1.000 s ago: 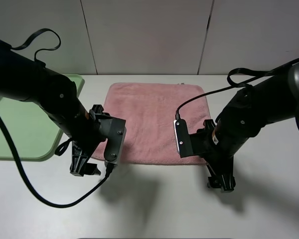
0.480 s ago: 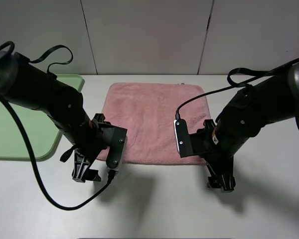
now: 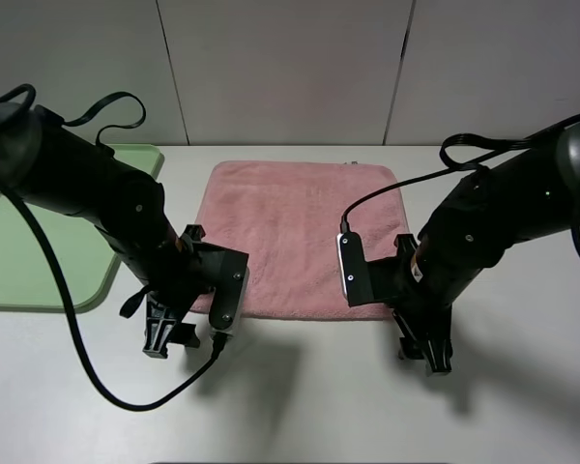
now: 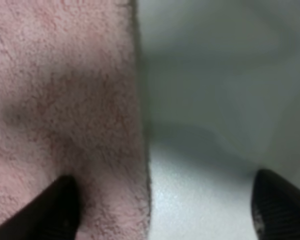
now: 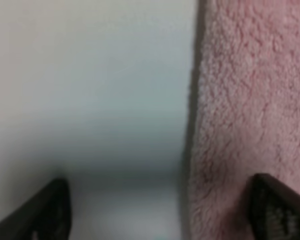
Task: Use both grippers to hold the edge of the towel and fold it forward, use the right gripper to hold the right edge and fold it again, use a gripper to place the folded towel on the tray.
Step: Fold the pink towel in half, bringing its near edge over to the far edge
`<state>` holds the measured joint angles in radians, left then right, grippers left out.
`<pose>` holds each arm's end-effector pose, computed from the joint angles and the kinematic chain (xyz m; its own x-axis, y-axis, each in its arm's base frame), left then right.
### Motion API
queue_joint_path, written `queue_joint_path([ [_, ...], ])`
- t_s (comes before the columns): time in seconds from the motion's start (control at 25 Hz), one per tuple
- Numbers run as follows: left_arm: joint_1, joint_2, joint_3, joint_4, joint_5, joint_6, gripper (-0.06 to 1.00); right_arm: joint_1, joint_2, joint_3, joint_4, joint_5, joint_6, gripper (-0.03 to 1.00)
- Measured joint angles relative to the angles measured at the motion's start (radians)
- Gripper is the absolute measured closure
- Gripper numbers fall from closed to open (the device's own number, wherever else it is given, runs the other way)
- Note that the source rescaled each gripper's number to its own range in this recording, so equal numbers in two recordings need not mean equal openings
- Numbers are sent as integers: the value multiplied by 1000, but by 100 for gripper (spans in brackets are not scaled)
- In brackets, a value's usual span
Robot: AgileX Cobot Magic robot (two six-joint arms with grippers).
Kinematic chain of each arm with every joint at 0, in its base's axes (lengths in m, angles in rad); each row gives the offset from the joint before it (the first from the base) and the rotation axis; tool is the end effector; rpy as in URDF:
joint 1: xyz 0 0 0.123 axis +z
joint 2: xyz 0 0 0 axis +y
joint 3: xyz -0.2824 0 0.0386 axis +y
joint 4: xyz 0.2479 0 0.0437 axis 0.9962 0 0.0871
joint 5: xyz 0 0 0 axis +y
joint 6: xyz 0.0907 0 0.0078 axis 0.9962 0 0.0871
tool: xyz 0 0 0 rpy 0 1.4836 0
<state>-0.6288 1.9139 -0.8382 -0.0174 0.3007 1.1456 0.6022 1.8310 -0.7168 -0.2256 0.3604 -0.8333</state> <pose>0.2527 -0.1843 0.0911 0.2006 0.9719 -0.1233 0.9543 -0.1653 0.2491 0.2312 0.1502 0.0936 0.0715 -0.9970 -0.0287 -0.9769 -0.0642 -0.2037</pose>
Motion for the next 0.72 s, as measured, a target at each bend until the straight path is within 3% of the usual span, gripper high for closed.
queue_joint_path([
  [0.32, 0, 7, 0, 0, -17, 0, 60, 0, 7, 2, 56, -69, 0, 48],
  [0.6, 0, 11, 0, 5, -19, 0, 89, 0, 13, 2, 79, -83, 0, 83],
  [0.72, 0, 11, 0, 7, -19, 0, 93, 0, 13, 2, 79, -88, 0, 97],
])
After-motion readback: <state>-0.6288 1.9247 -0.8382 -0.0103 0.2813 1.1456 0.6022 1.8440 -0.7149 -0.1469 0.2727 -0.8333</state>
